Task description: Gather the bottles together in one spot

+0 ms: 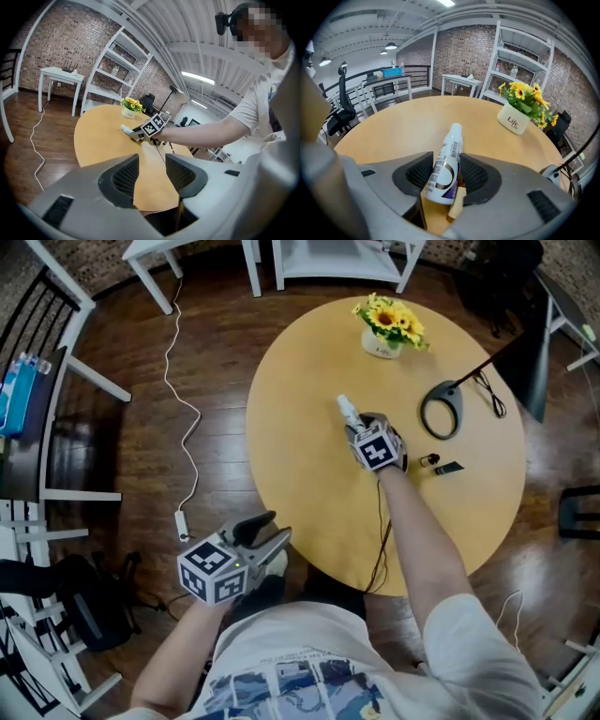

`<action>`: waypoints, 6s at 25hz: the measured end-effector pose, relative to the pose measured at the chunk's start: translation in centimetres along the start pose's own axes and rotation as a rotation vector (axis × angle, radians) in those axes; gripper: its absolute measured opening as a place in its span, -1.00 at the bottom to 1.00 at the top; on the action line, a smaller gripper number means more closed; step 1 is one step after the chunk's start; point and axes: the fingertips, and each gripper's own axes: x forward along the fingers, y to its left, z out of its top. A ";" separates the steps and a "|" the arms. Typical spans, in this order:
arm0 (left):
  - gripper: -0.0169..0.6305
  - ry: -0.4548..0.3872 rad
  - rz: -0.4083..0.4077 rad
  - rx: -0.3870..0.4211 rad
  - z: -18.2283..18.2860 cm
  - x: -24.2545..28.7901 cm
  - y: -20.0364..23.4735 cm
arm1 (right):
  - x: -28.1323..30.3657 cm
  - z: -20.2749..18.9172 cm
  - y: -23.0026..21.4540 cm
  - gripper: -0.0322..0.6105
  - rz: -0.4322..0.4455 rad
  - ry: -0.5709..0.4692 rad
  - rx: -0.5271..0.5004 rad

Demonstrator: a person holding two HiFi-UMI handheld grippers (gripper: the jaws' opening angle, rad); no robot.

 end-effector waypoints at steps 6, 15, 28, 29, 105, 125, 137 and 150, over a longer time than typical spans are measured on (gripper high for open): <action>-0.43 0.030 -0.030 0.007 0.0 1.7 0.1 | 1.0 -0.1 -0.4 -0.23 -0.026 0.026 -0.026; -0.43 0.057 -0.065 0.042 1.8 5.0 0.6 | -0.7 0.5 0.8 -0.26 -0.023 0.021 -0.167; -0.20 -0.108 -0.232 -0.186 10.2 15.2 -1.5 | -20.3 4.1 5.0 -0.27 -0.084 -0.315 0.165; -0.18 -0.111 -0.268 -0.202 10.6 16.1 -2.7 | -21.5 3.4 5.0 -0.27 -0.109 -0.323 0.199; -0.35 0.128 -0.564 0.495 1.8 13.0 -14.9 | -32.6 -3.3 2.5 -0.48 0.407 0.252 -0.660; -0.35 0.238 -0.237 0.549 0.6 14.6 -10.9 | -19.9 -4.8 -7.8 -0.48 0.274 0.473 -0.259; -0.35 0.260 -0.242 0.517 -0.3 15.5 -10.6 | -17.0 -7.5 -9.6 -0.48 0.235 0.519 -0.156; -0.35 0.250 -0.256 0.503 -0.2 16.1 -10.7 | -16.7 -7.4 -10.0 -0.48 0.178 0.552 -0.061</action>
